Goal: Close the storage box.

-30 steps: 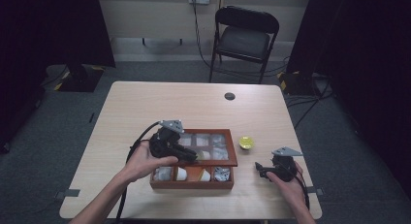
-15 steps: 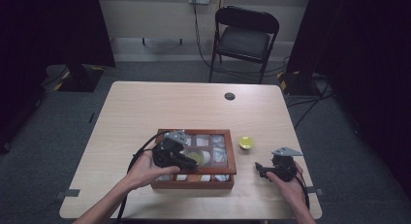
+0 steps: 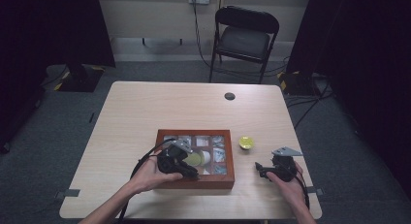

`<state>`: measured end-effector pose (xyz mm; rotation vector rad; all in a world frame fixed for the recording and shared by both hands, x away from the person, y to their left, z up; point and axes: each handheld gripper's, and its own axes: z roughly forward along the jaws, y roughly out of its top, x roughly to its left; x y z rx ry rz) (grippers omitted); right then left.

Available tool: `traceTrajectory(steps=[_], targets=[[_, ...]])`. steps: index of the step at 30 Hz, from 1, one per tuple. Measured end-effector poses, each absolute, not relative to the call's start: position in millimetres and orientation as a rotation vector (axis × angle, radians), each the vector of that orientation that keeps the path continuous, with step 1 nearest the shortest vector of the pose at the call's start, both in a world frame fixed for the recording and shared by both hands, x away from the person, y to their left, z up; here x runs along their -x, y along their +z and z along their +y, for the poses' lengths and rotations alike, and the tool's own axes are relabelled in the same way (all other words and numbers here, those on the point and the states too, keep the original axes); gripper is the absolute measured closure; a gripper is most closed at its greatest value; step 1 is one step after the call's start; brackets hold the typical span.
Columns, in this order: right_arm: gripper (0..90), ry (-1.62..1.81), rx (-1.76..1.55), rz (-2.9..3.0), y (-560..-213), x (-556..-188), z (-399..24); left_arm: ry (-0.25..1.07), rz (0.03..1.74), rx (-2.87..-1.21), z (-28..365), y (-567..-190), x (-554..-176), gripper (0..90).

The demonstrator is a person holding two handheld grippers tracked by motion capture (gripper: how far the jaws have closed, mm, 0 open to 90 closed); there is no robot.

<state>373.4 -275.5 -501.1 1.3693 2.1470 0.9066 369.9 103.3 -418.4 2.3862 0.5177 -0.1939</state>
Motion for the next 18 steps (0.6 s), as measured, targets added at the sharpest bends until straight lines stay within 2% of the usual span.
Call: traceTrajectory(steps=[1,3,10,15,18], targets=[[12.7,0.907,-1.369,2.147,-501.1,-373.4,-275.5,-0.199,0.521,-2.384,103.4,-418.6,-370.4,83.7],[12.7,0.907,-1.369,2.147,-501.1,-373.3,-275.5,-0.197,0.529,-2.365,103.5,-419.1,-371.2,90.0],[12.7,0.907,-1.369,2.147,-501.1,-373.4,-275.5,-0.205,0.533,-2.339,104.6,-421.8,-370.7,89.2],[12.7,0.907,-1.369,2.147,-501.1,-373.4,-275.5,-0.258,0.543,-2.311,105.0,-427.6,-372.8,71.9],[12.7,0.907,-1.369,2.147,-501.1,-373.4,-275.5,-0.25,0.547,-2.284,105.9,-425.3,-372.3,65.7]])
